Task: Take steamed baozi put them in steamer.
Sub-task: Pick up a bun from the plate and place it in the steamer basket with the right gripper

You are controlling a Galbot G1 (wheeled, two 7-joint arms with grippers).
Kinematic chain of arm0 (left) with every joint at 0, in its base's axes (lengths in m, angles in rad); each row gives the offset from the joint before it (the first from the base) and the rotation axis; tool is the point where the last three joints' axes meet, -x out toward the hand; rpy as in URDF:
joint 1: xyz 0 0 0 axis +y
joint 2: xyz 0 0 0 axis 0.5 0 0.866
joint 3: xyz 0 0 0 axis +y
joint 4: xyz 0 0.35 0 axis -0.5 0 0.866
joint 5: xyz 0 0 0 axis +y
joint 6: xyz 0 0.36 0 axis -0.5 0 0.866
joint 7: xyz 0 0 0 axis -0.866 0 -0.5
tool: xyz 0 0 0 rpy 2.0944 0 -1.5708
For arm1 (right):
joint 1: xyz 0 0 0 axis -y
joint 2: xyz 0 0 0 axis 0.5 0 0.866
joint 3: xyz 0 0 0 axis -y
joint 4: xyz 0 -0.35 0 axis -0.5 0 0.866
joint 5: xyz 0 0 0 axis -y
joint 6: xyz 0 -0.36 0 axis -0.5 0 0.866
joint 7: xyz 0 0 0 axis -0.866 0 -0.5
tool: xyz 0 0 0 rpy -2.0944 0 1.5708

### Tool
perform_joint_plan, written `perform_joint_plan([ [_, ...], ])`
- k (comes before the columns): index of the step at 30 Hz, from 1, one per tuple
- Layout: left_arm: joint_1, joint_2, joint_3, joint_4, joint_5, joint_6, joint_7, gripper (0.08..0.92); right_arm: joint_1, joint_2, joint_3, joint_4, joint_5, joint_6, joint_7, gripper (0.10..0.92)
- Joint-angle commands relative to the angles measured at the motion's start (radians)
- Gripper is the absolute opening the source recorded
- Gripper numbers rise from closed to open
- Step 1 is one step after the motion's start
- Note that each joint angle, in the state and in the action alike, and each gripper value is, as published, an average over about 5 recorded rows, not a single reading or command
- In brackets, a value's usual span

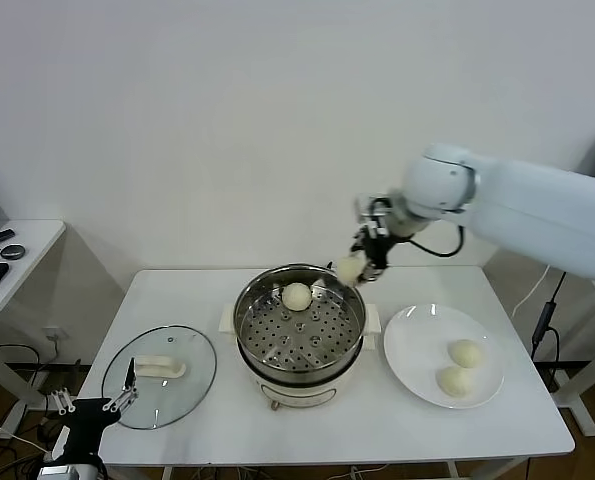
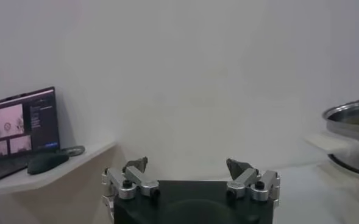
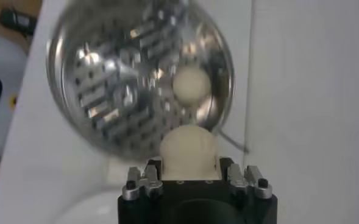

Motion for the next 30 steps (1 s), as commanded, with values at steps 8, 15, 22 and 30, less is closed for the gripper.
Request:
perform_joint_plan([
  [8,-0.012,-0.004,-0.016,0.002,0.004,-0.008,0.001,0.823,-0.149,0.440,-0.045,-0.204,0.178,-0.141,0.164,0.554],
  [15,-0.011,-0.009,-0.016,0.004,0.004,-0.011,-0.001,0.823,-0.223,0.509,-0.036,-0.299,0.139,-0.142,0.168,0.559],
  [22,-0.011,-0.010,-0.021,0.008,0.001,-0.013,-0.001,0.823,-0.261,0.527,-0.033,-0.347,0.102,-0.142,0.162,0.560],
  [30,-0.016,-0.008,-0.023,0.018,-0.001,-0.016,-0.001,0.823,-0.291,0.520,-0.025,-0.369,0.064,-0.141,0.158,0.560],
])
